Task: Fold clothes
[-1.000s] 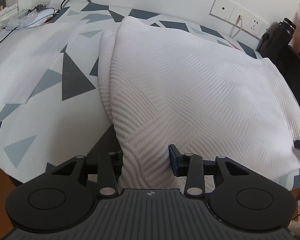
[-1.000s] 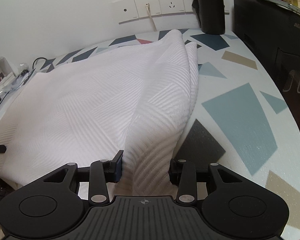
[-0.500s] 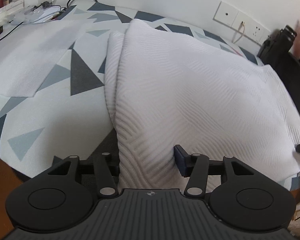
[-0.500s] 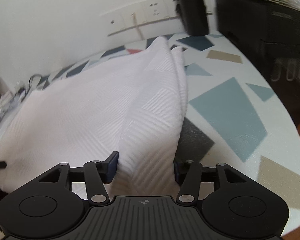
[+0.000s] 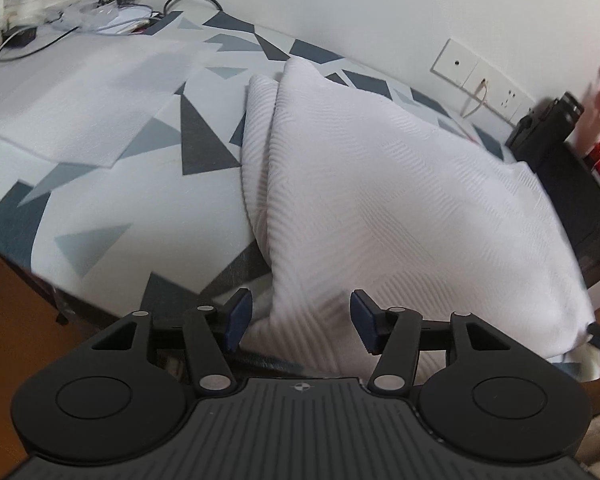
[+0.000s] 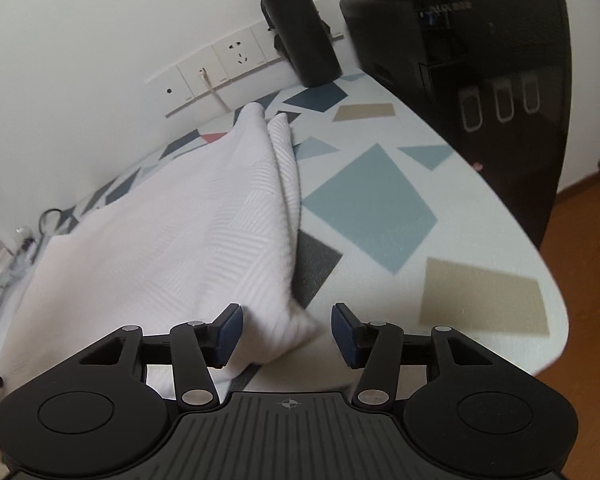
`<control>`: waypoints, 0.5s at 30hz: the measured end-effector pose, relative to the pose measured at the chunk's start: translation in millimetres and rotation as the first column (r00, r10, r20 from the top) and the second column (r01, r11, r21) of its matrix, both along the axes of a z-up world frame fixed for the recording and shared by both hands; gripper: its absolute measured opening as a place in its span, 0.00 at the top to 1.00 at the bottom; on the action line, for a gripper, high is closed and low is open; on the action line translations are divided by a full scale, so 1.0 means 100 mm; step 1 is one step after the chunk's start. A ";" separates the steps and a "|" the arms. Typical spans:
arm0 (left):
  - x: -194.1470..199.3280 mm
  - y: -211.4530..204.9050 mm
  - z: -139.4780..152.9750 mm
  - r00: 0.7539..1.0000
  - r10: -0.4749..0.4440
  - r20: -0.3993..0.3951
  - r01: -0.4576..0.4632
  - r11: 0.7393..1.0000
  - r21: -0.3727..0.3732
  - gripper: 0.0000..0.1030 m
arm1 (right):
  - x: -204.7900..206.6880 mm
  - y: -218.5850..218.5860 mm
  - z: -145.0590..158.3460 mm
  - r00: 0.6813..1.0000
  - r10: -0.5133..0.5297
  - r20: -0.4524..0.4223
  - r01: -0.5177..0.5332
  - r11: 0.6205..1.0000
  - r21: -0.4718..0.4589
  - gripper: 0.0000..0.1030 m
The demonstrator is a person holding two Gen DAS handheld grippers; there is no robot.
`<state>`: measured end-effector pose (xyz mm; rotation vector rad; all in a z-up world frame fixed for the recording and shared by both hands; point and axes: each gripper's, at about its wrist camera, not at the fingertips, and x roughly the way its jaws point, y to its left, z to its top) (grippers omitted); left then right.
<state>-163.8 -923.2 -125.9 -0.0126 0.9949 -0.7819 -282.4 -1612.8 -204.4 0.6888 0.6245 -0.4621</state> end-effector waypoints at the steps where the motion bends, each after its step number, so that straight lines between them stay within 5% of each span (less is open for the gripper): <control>1: -0.02 0.05 0.01 1.000 0.009 -0.016 -0.009 1.000 -0.023 0.45 | -0.02 0.04 0.00 1.000 0.007 0.011 -0.007 1.000 0.016 0.53; 5: -0.08 0.21 0.00 0.995 0.052 -0.080 -0.061 0.992 -0.111 0.43 | -0.01 0.15 -0.06 0.999 0.037 0.026 -0.038 0.997 0.065 0.53; 15: -0.11 0.53 0.02 0.983 0.128 -0.134 -0.156 0.963 -0.220 0.38 | 0.03 -0.05 -0.20 0.994 -0.087 0.065 0.074 0.979 0.191 0.53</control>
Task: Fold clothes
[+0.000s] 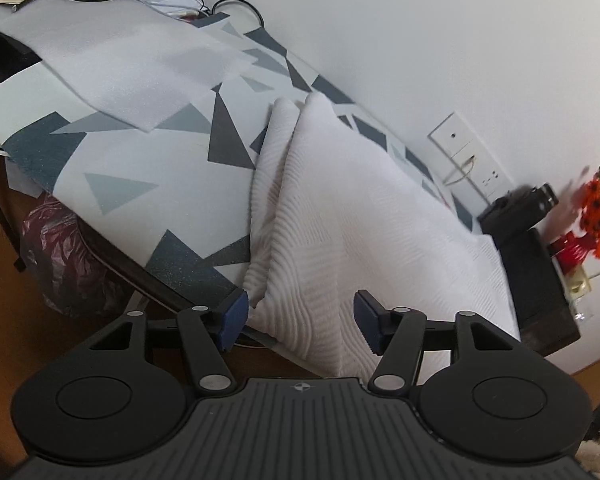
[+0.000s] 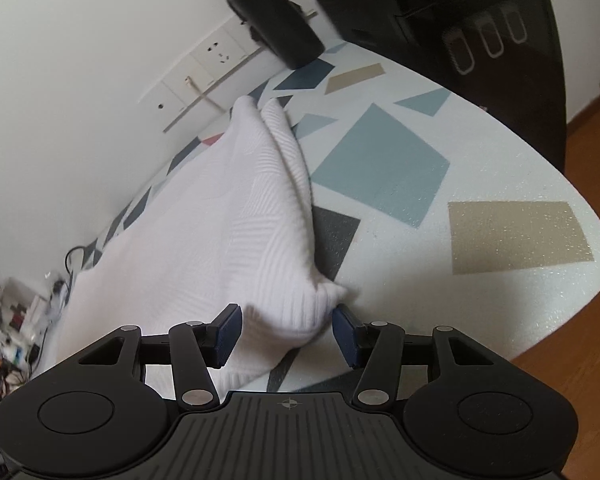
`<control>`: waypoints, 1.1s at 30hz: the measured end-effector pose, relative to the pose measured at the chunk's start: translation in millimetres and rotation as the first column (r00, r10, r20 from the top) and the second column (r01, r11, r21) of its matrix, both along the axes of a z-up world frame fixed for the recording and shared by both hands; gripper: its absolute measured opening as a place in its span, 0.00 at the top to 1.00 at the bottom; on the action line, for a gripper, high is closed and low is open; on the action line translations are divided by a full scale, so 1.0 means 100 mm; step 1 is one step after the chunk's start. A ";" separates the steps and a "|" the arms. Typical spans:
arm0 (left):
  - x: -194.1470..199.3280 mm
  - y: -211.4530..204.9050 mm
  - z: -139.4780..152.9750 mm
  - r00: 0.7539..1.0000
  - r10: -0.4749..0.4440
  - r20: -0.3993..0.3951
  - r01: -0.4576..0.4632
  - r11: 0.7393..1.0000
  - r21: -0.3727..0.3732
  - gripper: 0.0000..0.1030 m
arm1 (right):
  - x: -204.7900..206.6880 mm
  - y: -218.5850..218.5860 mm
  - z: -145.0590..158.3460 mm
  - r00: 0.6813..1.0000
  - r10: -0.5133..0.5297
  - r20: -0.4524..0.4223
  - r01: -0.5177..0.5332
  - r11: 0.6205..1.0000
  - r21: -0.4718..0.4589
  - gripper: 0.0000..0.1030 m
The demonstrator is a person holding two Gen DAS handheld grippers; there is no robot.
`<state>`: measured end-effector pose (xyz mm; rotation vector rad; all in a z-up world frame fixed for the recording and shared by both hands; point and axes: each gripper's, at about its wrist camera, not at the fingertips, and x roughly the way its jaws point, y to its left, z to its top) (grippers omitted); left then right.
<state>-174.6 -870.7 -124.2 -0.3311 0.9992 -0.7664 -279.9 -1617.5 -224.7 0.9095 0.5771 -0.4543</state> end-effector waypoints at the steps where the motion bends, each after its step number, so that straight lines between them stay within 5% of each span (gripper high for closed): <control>1: 0.00 0.02 -0.03 1.000 0.001 -0.022 -0.001 1.000 -0.014 0.33 | 0.01 -0.02 -0.01 1.000 -0.007 0.002 0.007 1.000 0.008 0.53; 10: 0.05 -0.16 -0.40 0.983 0.037 -0.177 -0.054 0.994 -0.094 0.33 | 0.12 -0.05 -0.05 1.000 -0.014 0.005 0.014 0.999 0.030 0.52; 17: 0.05 -0.22 -0.37 0.989 0.074 -0.130 -0.089 0.990 -0.108 0.38 | 0.10 -0.06 -0.07 1.000 -0.010 0.003 0.010 1.000 0.023 0.61; 25: 0.09 -0.30 -0.42 0.990 0.105 -0.098 -0.114 0.989 -0.094 0.40 | 0.10 -0.10 -0.13 0.999 -0.027 0.047 0.025 0.998 0.052 0.58; 27: 0.10 -0.30 -0.43 0.989 0.115 -0.095 -0.124 0.988 -0.094 0.46 | 0.15 -0.10 -0.11 0.999 -0.012 0.033 0.010 0.999 0.037 0.61; 31: 0.12 -0.28 -0.43 0.991 0.115 -0.066 -0.119 0.991 -0.061 0.75 | 0.21 -0.11 -0.12 1.000 -0.003 0.016 0.002 0.999 0.042 0.71; 33: 0.13 -0.27 -0.43 0.993 0.109 -0.050 -0.111 0.993 -0.040 0.80 | 0.23 -0.10 -0.11 1.000 0.001 0.012 -0.001 0.999 0.034 0.73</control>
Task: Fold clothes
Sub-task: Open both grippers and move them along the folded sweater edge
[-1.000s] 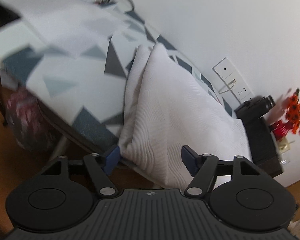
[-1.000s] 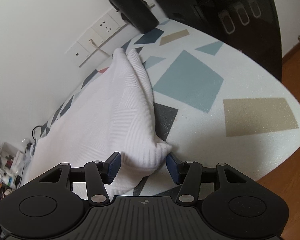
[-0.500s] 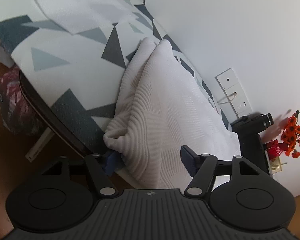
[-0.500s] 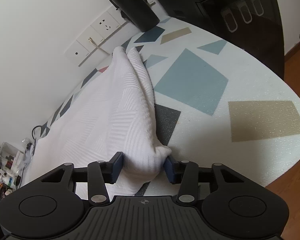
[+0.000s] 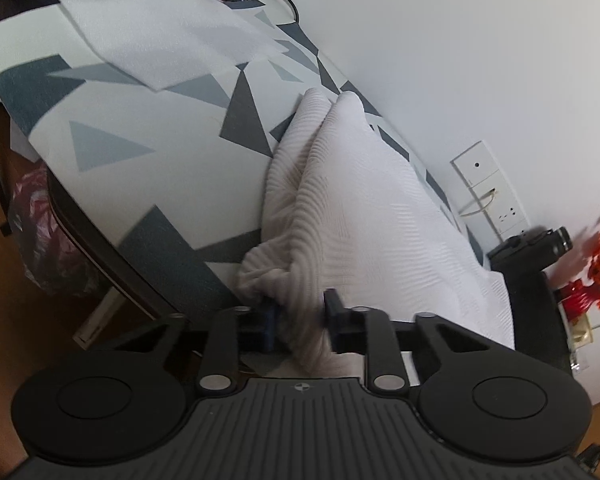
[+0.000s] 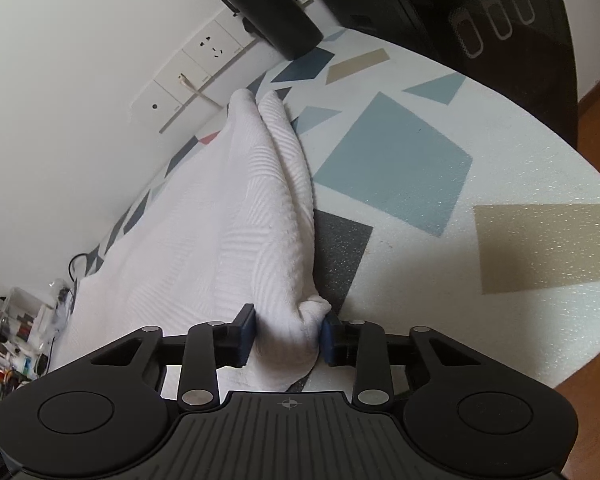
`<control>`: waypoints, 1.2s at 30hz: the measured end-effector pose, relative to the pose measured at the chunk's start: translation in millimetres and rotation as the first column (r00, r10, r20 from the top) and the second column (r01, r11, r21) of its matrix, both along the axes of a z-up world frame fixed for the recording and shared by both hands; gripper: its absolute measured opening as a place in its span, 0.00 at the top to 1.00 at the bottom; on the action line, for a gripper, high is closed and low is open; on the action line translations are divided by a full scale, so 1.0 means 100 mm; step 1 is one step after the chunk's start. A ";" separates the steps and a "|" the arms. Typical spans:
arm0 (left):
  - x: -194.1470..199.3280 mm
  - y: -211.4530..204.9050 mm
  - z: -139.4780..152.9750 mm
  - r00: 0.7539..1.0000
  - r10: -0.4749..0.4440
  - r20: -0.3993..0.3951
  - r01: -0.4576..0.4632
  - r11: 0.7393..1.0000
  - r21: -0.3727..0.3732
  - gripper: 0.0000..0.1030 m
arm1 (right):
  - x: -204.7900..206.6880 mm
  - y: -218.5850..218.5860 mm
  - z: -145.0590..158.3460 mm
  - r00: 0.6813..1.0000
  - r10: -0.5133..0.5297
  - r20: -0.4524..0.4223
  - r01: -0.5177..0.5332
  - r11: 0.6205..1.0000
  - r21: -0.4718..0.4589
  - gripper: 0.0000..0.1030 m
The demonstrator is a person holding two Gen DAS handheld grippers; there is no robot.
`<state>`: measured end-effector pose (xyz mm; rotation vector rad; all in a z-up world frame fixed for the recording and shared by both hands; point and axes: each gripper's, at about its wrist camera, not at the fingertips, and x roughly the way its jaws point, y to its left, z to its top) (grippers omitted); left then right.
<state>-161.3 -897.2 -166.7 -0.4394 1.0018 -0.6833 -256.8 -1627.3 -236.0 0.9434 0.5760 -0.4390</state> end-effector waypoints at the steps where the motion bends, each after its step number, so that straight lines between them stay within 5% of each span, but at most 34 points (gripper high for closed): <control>1: 0.00 0.00 0.01 1.000 -0.005 0.009 0.005 1.000 0.012 0.82 | 0.00 0.01 0.01 1.000 0.005 -0.002 -0.005 1.000 -0.007 0.74; 8: 0.06 -0.02 0.11 0.998 -0.020 0.056 0.016 0.998 0.064 0.85 | -0.01 0.11 0.03 0.998 0.057 -0.022 -0.057 0.998 -0.032 0.74; 11: 0.14 -0.05 0.14 0.998 -0.040 0.038 0.036 0.995 0.098 0.81 | 0.00 0.17 0.09 0.996 0.072 -0.047 -0.076 0.994 -0.079 0.57; 13: 0.17 -0.10 0.19 0.997 -0.075 0.035 0.069 0.986 0.153 0.69 | -0.01 0.21 0.17 0.996 0.062 -0.070 -0.071 0.988 -0.134 0.25; 16: 0.15 -0.19 0.33 0.987 -0.142 0.080 0.117 0.959 0.259 0.44 | -0.03 0.20 0.29 0.995 0.036 -0.095 -0.055 0.977 -0.208 0.19; 19: 0.14 -0.26 0.49 0.969 -0.204 0.136 0.146 0.926 0.350 0.38 | -0.03 0.12 0.38 0.995 0.027 -0.101 -0.050 0.970 -0.239 0.09; 26: 0.45 -0.44 0.68 0.949 -0.251 0.191 0.166 0.913 0.373 0.17 | 0.34 -0.05 0.48 0.984 0.038 -0.176 -0.098 0.933 -0.347 0.02; 30: 0.74 -0.77 0.52 0.940 -0.298 0.167 0.206 0.884 0.419 0.17 | 0.72 -0.21 0.40 0.981 0.044 -0.191 -0.111 0.929 -0.352 0.01; 36: 1.12 -1.14 0.31 0.948 -0.306 0.086 0.246 0.879 0.409 0.17 | 1.31 -0.40 0.23 0.967 0.058 -0.248 -0.138 0.938 -0.318 0.01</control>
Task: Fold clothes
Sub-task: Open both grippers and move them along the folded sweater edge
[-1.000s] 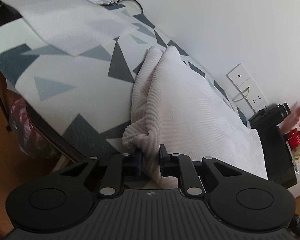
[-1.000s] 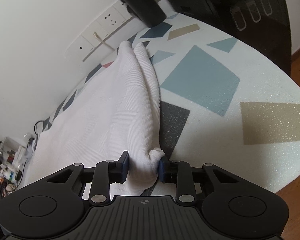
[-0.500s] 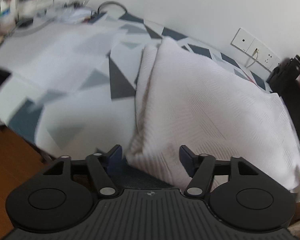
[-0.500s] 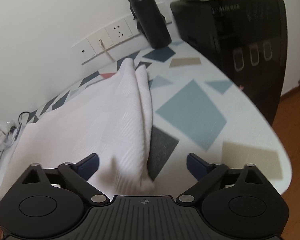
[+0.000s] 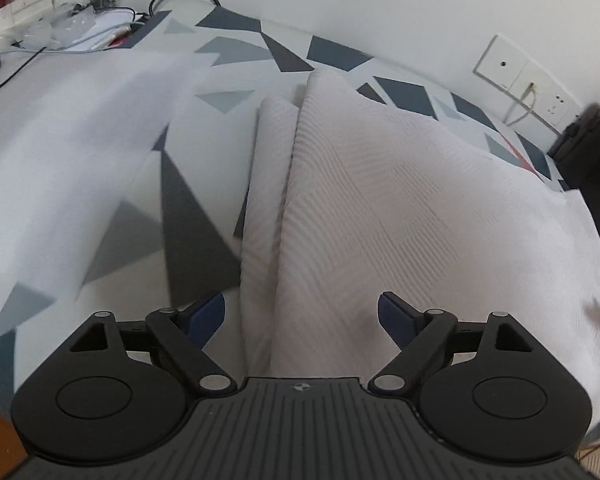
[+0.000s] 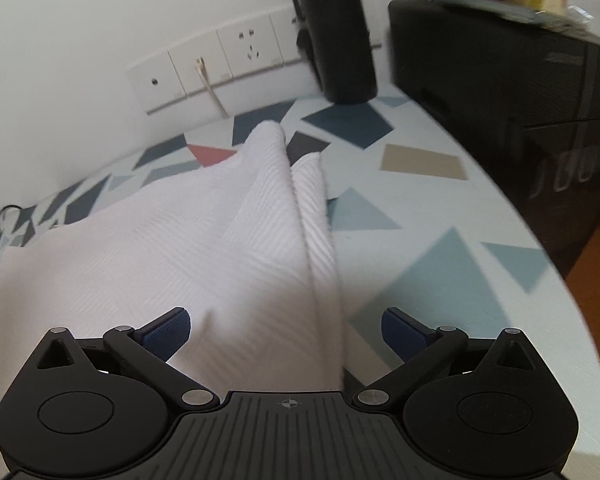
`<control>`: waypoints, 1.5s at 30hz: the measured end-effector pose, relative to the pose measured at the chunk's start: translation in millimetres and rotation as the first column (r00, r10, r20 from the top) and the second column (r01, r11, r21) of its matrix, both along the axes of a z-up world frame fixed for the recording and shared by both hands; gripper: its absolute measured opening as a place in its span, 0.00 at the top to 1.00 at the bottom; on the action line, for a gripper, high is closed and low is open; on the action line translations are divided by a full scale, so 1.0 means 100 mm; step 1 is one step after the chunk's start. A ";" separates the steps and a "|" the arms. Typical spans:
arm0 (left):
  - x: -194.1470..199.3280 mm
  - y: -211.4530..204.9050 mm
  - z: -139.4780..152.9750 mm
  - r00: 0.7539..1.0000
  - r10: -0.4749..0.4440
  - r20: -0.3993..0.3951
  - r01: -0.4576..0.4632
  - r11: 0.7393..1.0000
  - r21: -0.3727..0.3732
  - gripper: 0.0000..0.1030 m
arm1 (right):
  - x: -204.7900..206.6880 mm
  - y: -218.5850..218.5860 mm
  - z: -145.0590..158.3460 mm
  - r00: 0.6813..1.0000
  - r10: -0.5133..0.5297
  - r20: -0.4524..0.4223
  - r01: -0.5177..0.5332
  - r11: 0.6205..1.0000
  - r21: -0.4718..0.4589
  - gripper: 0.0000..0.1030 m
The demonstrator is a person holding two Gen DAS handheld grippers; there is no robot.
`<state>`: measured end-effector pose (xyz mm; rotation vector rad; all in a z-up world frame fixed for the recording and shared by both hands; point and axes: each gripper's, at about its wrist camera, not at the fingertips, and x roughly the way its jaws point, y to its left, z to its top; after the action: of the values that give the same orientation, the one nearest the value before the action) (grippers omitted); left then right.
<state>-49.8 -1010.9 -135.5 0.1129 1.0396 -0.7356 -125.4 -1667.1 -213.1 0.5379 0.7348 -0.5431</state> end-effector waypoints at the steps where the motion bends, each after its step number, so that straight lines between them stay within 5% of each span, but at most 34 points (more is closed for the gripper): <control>1: 0.05 -0.05 -0.01 1.000 -0.004 -0.001 0.004 1.000 0.001 0.15 | 0.08 -0.01 -0.03 1.000 0.012 -0.022 -0.012 1.000 -0.001 0.01; 9: 0.42 -0.26 -0.11 0.998 -0.059 0.007 0.058 0.997 0.041 0.10 | 0.46 0.06 -0.17 0.984 0.080 -0.161 -0.094 0.992 -0.080 0.01; 12: 0.43 -0.35 -0.14 0.994 -0.111 0.025 0.109 0.992 0.066 0.01 | 0.51 0.07 -0.16 0.977 0.084 -0.194 -0.102 0.991 -0.084 0.01; 18: 0.37 -0.50 -0.18 0.982 -0.176 0.071 0.163 0.974 0.160 0.00 | 0.63 0.02 -0.14 0.964 0.075 -0.257 -0.088 0.995 -0.041 0.01; 33: 0.36 -0.49 -0.18 0.978 -0.201 0.058 0.188 0.966 0.177 0.00 | 0.62 0.00 -0.13 0.961 0.074 -0.266 -0.087 0.996 -0.038 0.02; 39: 0.35 -0.46 -0.17 0.964 -0.263 0.029 0.251 0.945 0.208 0.00 | 0.53 -0.02 -0.08 0.956 0.114 -0.272 -0.120 0.993 -0.009 0.14; 45: 0.33 -0.46 -0.18 0.967 -0.254 0.022 0.243 0.945 0.221 0.01 | 0.51 0.04 -0.01 0.953 0.178 -0.245 -0.183 0.983 0.004 0.46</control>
<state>-17.2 -1057.2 -153.0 0.4558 1.0661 -0.8408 -74.2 -1663.3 -213.6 0.3846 1.0032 -0.4491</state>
